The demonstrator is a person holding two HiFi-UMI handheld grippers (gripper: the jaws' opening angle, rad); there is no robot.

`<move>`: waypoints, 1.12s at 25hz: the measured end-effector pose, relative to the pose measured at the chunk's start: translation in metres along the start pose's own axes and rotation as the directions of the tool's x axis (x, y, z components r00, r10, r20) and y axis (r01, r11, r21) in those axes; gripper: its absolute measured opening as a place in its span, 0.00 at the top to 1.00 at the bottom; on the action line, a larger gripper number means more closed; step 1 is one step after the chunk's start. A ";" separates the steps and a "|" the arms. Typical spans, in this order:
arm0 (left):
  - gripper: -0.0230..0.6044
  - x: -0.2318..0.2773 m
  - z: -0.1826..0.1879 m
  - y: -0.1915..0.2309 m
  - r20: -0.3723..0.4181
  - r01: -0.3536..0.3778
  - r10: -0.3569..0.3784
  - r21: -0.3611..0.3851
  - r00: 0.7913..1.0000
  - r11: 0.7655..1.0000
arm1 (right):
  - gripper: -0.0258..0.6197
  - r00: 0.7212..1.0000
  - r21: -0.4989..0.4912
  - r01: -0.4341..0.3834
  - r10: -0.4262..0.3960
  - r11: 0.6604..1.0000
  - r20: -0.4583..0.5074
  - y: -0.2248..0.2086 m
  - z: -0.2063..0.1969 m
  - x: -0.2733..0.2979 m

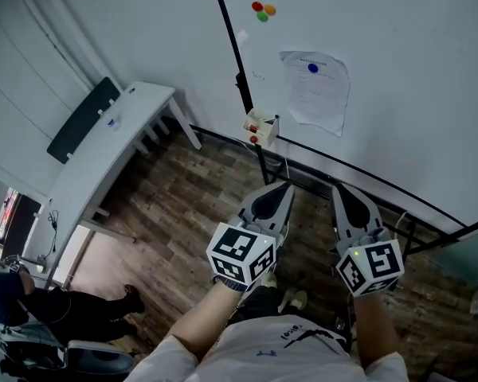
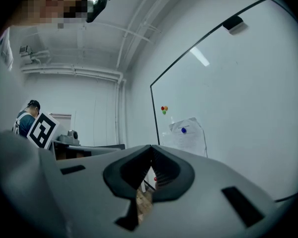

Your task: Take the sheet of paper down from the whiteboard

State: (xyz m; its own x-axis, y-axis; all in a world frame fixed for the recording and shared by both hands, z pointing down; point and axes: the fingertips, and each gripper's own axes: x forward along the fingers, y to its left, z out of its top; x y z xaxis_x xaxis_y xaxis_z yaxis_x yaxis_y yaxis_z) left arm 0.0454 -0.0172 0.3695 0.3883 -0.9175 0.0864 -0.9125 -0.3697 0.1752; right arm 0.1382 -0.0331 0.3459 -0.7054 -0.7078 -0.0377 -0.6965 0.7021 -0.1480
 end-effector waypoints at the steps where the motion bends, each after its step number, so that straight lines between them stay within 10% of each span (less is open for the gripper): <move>1: 0.94 0.005 0.001 0.007 0.003 -0.003 0.003 0.001 1.000 1.000 | 0.94 1.000 0.000 0.001 -0.001 1.000 -0.004 -0.004 -0.002 0.007; 28: 0.94 0.206 0.074 0.203 0.073 0.259 -0.279 0.206 0.958 0.944 | 0.92 0.933 -0.247 0.357 -0.355 0.901 0.052 -0.099 0.007 0.248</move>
State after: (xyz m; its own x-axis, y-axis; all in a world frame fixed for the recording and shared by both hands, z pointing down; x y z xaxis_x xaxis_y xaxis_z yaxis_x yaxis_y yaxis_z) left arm -0.0692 -0.2917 0.3502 0.6168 -0.7862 -0.0379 -0.7870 -0.6168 -0.0140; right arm 0.0327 -0.2789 0.3440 -0.4042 -0.9141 -0.0339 -0.9115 0.3994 0.0977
